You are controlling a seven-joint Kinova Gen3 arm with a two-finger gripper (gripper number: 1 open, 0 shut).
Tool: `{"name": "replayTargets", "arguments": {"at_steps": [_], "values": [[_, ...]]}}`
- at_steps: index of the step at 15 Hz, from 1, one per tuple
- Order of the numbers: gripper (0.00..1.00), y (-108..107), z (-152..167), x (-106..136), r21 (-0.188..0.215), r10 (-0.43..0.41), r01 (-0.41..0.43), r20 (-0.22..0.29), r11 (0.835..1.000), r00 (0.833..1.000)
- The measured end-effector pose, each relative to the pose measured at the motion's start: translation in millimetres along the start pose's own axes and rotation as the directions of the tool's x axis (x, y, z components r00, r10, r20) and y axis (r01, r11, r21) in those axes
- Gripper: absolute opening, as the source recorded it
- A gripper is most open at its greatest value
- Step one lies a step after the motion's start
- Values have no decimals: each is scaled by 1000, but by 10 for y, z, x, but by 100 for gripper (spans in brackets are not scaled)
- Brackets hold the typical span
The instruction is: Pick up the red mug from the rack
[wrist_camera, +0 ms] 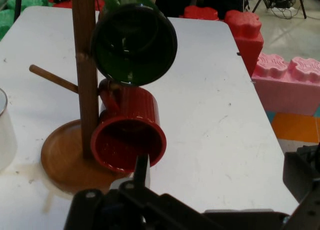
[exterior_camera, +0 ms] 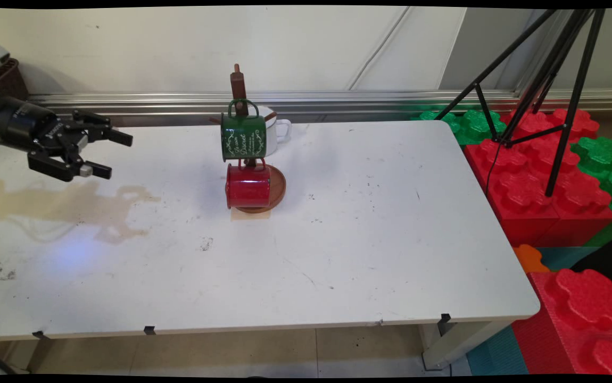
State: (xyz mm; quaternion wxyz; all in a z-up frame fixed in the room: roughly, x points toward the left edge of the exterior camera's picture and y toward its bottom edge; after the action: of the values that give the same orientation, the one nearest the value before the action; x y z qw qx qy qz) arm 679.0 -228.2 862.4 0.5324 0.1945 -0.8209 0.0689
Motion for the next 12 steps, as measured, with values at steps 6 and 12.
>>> {"name": "replayTargets", "arguments": {"at_steps": [6, 12], "values": [[100, -30, 170, -115, -6, -11, 11, 8, 1000, 1000], [100, -68, 305, -223, -3, -22, 22, 8, 1000, 1000]]}}
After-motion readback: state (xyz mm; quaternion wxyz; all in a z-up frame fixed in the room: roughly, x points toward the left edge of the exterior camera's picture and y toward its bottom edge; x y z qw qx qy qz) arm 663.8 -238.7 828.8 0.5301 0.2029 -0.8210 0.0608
